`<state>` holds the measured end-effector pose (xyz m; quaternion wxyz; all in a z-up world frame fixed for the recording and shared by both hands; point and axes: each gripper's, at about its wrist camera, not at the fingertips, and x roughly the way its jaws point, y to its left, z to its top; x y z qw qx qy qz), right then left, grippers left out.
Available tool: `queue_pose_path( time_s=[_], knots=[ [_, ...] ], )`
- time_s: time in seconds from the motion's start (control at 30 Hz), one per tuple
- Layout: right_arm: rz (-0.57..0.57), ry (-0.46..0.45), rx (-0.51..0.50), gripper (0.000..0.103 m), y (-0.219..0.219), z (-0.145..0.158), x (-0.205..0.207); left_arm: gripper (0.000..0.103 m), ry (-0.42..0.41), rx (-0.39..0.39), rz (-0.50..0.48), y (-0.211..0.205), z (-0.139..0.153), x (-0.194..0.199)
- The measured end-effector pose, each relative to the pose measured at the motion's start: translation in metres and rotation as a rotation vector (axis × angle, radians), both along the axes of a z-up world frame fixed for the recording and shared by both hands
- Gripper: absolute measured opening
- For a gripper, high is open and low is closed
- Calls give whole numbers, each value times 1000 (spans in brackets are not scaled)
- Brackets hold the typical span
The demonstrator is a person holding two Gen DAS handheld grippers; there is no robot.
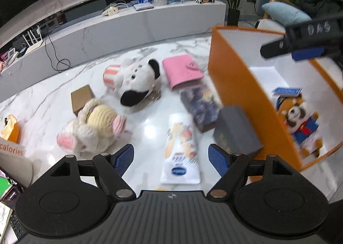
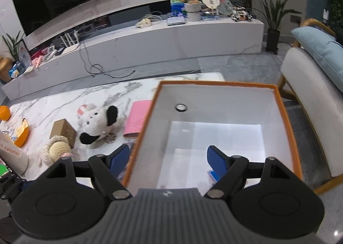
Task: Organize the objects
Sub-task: 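Withdraw both open tools from the box back over the table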
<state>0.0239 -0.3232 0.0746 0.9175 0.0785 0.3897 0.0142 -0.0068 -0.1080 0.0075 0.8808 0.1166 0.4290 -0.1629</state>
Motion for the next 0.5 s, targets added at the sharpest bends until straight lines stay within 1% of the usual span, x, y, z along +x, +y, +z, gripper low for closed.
queue_pose_path(
  time_s=[0.2,0.33,0.5],
  knots=[
    [67,-33,11,80,25,2,0,90,51,55,-7,9,-23,1],
    [128,-36,4,80,51,3,3,90,59,71,-24,15,-27,-7],
    [207,-16,-14,80,91,-4,8,90,70,76,-38,27,-29,-18]
  ],
)
